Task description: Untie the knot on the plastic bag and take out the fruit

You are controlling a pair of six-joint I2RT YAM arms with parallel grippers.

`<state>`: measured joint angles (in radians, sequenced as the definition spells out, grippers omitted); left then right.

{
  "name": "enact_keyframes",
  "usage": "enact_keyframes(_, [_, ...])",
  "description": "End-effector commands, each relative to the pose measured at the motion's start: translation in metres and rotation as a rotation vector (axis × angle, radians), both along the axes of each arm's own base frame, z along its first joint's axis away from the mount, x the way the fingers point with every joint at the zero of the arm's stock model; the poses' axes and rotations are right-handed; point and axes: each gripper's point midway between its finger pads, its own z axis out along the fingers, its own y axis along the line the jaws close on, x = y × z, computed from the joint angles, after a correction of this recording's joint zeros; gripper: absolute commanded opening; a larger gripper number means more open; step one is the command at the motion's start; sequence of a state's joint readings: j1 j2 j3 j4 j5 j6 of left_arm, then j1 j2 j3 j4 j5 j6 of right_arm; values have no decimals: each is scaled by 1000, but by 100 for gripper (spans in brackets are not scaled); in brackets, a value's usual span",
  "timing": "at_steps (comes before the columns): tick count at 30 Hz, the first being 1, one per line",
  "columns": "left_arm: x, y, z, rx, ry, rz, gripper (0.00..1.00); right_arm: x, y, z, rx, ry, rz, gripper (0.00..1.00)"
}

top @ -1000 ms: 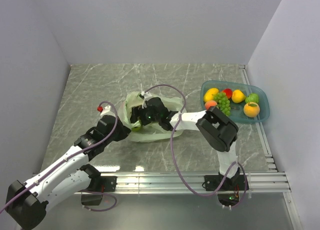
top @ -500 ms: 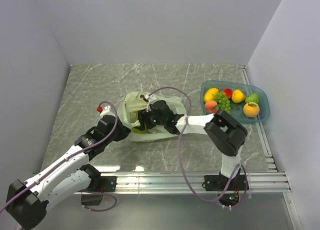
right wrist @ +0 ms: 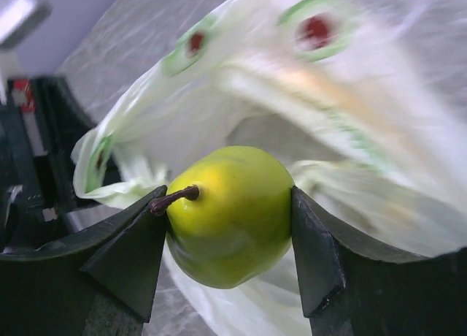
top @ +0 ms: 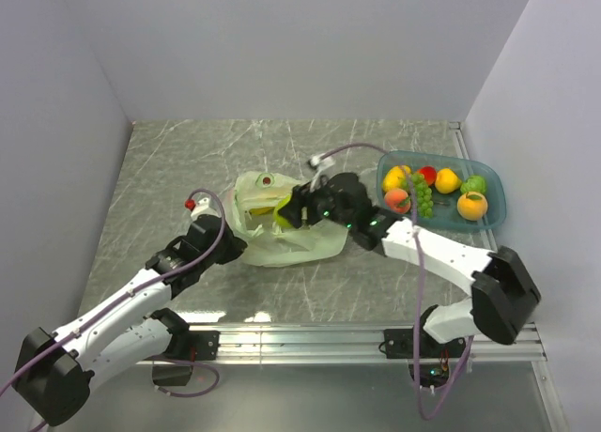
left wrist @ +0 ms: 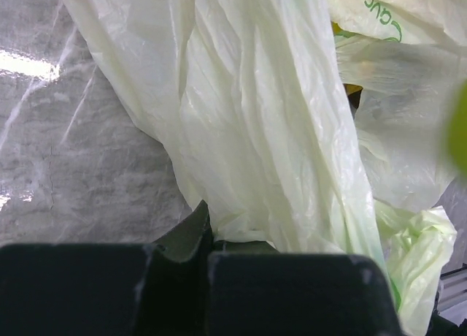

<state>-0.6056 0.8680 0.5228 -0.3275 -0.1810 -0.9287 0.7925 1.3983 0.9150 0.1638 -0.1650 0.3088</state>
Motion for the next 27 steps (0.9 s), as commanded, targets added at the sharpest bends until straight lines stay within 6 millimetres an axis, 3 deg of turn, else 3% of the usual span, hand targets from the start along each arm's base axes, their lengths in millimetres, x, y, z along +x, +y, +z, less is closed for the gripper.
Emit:
enact_keyframes(1, [4,-6,5,-16,-46,-26,1,41,-68,38,4,-64,-208,0])
enact_keyframes(3, [5,-6,7,-17,-57,-33,1,56,-99,45,14,-54,-283,0])
enact_keyframes(7, [5,-8,10,-15,-73,-53,1,91,-205,50,-56,-61,-610,0])
enact_keyframes(10, [5,-8,13,-13,-85,-61,1,98,-268,45,-45,0,-836,0])
enact_keyframes(11, [5,-9,13,-10,-88,-67,1,101,-303,40,-37,27,-940,0])
enact_keyframes(13, [5,-9,16,-11,-97,-74,1,96,-338,29,-16,88,-1063,0])
enact_keyframes(14, [5,-9,15,-6,-99,-80,1,93,-372,21,-16,112,-1173,3])
enact_keyframes(16, [5,-9,18,-5,-106,-86,1,88,-394,11,-1,151,-1267,9])
enact_keyframes(17, [4,-9,18,-2,-108,-91,1,85,-407,6,-6,161,-1318,17])
enact_keyframes(18, [4,-9,17,-1,-107,-94,1,83,-419,1,-3,175,-1360,26])
enact_keyframes(19, [4,-10,18,1,-113,-102,1,83,-426,-1,14,187,-1391,46])
enact_keyframes(23, [3,-13,21,-2,-122,-128,1,82,-445,-7,-5,225,-1468,78])
enact_keyframes(27, [3,-14,22,-1,-128,-140,1,81,-449,-8,-34,237,-1485,88])
